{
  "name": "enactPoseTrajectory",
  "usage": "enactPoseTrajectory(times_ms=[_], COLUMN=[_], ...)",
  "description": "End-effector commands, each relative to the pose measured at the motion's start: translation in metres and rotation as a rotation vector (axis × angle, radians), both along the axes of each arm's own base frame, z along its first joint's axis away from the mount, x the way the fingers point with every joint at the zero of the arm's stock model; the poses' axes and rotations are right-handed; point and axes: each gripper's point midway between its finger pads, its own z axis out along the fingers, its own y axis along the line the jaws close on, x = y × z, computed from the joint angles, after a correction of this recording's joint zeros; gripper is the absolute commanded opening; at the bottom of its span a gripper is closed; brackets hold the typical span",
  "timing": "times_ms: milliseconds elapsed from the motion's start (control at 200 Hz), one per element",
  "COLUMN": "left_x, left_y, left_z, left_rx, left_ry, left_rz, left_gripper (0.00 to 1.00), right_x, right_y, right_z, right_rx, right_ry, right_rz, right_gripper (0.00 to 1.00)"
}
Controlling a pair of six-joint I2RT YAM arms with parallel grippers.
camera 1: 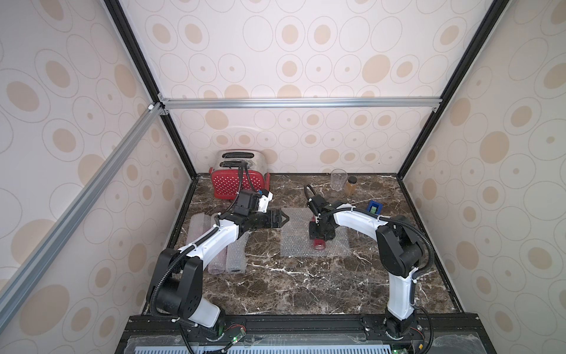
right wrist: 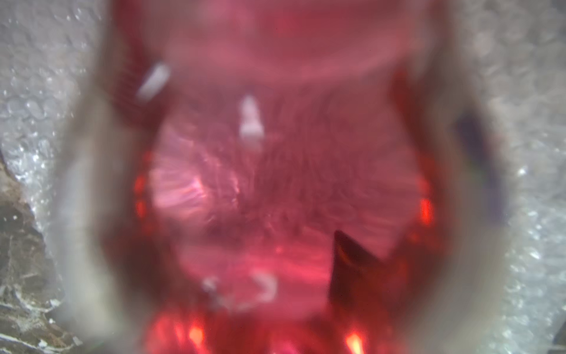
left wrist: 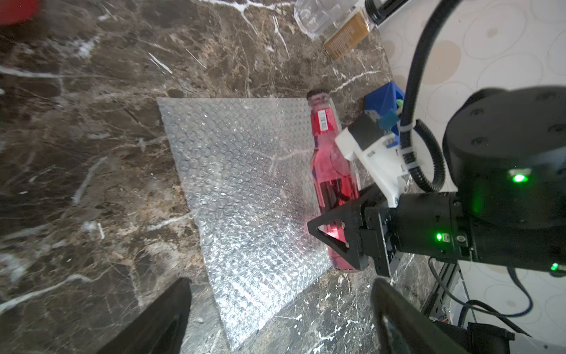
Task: Wrap wine bottles in bubble wrap
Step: Place the wine bottle on the bubble wrap.
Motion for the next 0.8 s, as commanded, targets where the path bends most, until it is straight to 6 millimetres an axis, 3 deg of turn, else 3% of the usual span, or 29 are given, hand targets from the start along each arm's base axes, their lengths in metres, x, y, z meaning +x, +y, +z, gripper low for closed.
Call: enactPoseTrajectory(times_ms=[0, 135, 326, 436, 797], left_x=[0.009, 0.015, 0.022, 0.023, 0.019], left_y=[-0.011, -0.011, -0.015, -0.016, -0.026], left_z=[0.008, -0.008, -0.028, -0.041, -0.083], left_rx=[0.016, 0.045, 0.027, 0.027, 0.112], left_ry=[-0.053, -0.003, 0.096, 0.134, 0.217], left_rz=[-0.021, 0.008, 0.066, 0.089, 0.084], left_gripper=[0.85, 0.81, 0.74, 0.69, 0.50], right_x=[0.005, 0.004, 0.001, -0.001, -0.006], right_y=[0.009, 0.008, 0.012, 0.011, 0.012], right_z=[0.007, 0.000, -0.006, -0.003, 0.007], right_rx=[0.021, 0.016, 0.004, -0.002, -0.003], right_ry=[-0.001, 0.016, 0.035, 0.035, 0.023], right_rz=[-0.007, -0.009, 0.001, 0.003, 0.005], right_gripper=[0.09, 0.17, 0.42, 0.52, 0.63])
